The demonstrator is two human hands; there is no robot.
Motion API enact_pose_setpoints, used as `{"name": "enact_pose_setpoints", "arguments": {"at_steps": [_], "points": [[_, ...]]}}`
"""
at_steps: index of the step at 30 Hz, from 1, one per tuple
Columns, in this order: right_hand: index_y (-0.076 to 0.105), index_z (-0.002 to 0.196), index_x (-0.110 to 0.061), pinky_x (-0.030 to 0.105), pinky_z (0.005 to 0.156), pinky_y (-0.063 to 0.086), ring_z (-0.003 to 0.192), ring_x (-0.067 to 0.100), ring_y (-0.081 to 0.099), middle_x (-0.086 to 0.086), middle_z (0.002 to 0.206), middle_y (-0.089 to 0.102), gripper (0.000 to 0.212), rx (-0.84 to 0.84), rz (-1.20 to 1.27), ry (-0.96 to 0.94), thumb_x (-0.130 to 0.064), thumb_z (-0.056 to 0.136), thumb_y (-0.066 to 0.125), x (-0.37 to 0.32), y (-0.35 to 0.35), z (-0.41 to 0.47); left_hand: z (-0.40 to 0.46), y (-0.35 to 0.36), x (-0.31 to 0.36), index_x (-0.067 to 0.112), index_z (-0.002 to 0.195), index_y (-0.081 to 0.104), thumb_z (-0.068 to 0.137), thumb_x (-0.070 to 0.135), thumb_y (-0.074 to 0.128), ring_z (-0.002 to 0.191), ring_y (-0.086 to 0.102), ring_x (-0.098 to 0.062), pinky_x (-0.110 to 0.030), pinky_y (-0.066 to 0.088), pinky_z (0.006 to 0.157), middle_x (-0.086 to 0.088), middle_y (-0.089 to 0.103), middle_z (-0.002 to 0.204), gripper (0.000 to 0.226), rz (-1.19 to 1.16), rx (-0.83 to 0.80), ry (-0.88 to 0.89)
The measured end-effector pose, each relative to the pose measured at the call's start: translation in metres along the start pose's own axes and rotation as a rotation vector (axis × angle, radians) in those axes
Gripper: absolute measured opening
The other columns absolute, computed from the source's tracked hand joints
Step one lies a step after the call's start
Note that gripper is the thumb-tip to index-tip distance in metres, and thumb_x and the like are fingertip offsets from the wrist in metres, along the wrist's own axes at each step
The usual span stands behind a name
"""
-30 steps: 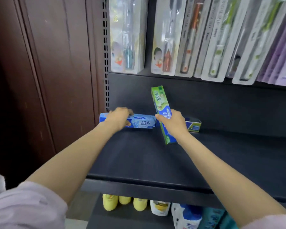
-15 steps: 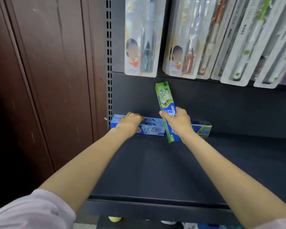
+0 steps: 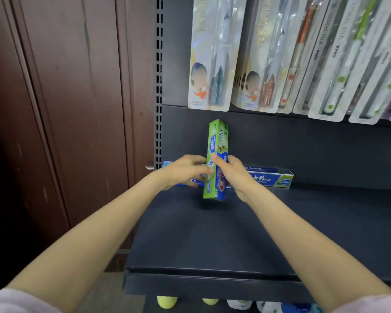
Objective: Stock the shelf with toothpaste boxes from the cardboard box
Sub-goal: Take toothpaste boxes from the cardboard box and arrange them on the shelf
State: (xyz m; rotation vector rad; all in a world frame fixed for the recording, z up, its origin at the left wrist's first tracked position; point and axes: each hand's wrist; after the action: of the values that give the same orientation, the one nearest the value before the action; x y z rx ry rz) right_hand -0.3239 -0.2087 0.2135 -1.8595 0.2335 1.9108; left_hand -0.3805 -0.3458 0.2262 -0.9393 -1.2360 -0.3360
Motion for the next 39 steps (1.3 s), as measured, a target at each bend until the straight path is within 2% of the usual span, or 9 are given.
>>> {"name": "enact_pose_setpoints", "arguments": {"at_steps": [4,7,11,14,16,21,27,33,39], "points": [[0.058,0.112,-0.008,0.027,0.07,0.054,0.09,0.019,0.065,0.007,0.102,0.066,0.041,-0.016,0.05,0.017,-0.04,0.1,0.036,-0.008,0.011,-0.001,-0.008,-0.003,-0.002,0.018,0.113,0.054,0.081,0.019,0.073,0.084,0.068,-0.016,-0.035,0.059,0.075,-0.002,0.068,0.098,0.038,0.059,0.084,0.029],[0.052,0.112,-0.008,0.038,0.086,0.05,0.11,0.026,0.055,0.012,0.116,0.055,0.026,0.192,-0.303,-0.132,-0.029,0.096,0.049,-0.007,0.004,0.005,-0.01,-0.02,-0.007,0.017,0.128,0.054,0.082,0.011,0.068,0.083,0.061,-0.016,-0.035,0.054,0.084,-0.007,0.068,0.103,0.048,0.298,0.175,0.052],[0.037,0.132,-0.005,0.038,0.096,0.042,0.12,0.03,0.038,0.017,0.131,0.035,0.066,0.541,-0.735,-0.513,-0.019,0.079,0.074,-0.011,-0.007,-0.001,-0.011,-0.047,-0.004,0.013,0.138,0.045,0.087,0.004,0.062,0.102,0.062,-0.022,-0.042,0.052,0.092,-0.009,0.063,0.122,0.055,0.338,0.197,0.061],[0.03,0.145,-0.015,0.04,0.114,0.023,0.131,0.031,0.034,0.014,0.142,0.033,0.077,0.453,-1.057,-0.656,-0.026,0.081,0.071,-0.016,-0.015,0.004,-0.004,-0.061,0.008,0.017,0.141,0.041,0.092,0.007,0.056,0.106,0.06,-0.023,-0.038,0.052,0.084,-0.007,0.059,0.124,0.052,0.461,0.114,0.059],[0.029,0.147,-0.022,0.038,0.118,0.011,0.135,0.028,0.032,0.009,0.145,0.034,0.071,0.318,-1.141,-0.652,-0.026,0.086,0.065,-0.021,-0.018,0.013,0.004,-0.066,0.015,0.018,0.143,0.038,0.094,0.009,0.054,0.111,0.056,-0.021,-0.034,0.05,0.085,-0.007,0.057,0.127,0.052,0.525,0.075,0.07],[0.046,0.137,-0.026,0.04,0.094,0.042,0.121,0.021,0.041,0.003,0.128,0.048,0.043,0.09,-1.056,-0.436,-0.023,0.094,0.053,-0.032,-0.021,0.03,0.026,-0.075,0.015,0.022,0.141,0.043,0.093,0.013,0.056,0.125,0.046,-0.023,-0.034,0.039,0.103,-0.006,0.049,0.138,0.051,0.792,0.163,0.104],[0.044,0.139,-0.027,0.039,0.093,0.044,0.119,0.019,0.041,0.001,0.128,0.047,0.044,0.098,-1.051,-0.408,-0.023,0.096,0.052,-0.018,-0.012,0.049,0.038,-0.072,-0.007,0.021,0.141,0.044,0.093,0.017,0.057,0.123,0.045,-0.028,-0.039,0.039,0.105,-0.011,0.046,0.133,0.05,0.944,0.328,0.123],[0.046,0.136,-0.027,0.035,0.087,0.046,0.116,0.021,0.041,0.002,0.123,0.041,0.047,0.105,-1.15,-0.449,-0.013,0.093,0.054,0.004,0.0,0.054,0.038,-0.058,-0.031,0.023,0.139,0.047,0.096,0.016,0.052,0.124,0.037,-0.025,-0.039,0.041,0.103,-0.007,0.037,0.133,0.044,1.092,0.36,0.078],[0.038,0.141,-0.029,0.035,0.09,0.044,0.119,0.021,0.038,0.001,0.13,0.039,0.058,0.065,-1.205,-0.421,-0.004,0.09,0.049,0.012,0.003,0.052,0.035,-0.056,-0.038,0.021,0.14,0.041,0.092,0.005,0.051,0.123,0.04,-0.026,-0.038,0.042,0.098,-0.007,0.043,0.132,0.052,1.102,0.386,0.071]]}}
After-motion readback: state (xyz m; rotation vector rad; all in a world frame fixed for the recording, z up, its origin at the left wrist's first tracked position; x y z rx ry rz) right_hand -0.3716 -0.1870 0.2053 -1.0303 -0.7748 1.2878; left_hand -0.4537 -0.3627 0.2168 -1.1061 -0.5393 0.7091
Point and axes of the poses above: each hand's wrist, its own z-axis towards the middle knuckle, its own y-axis out of the palm, x = y × z
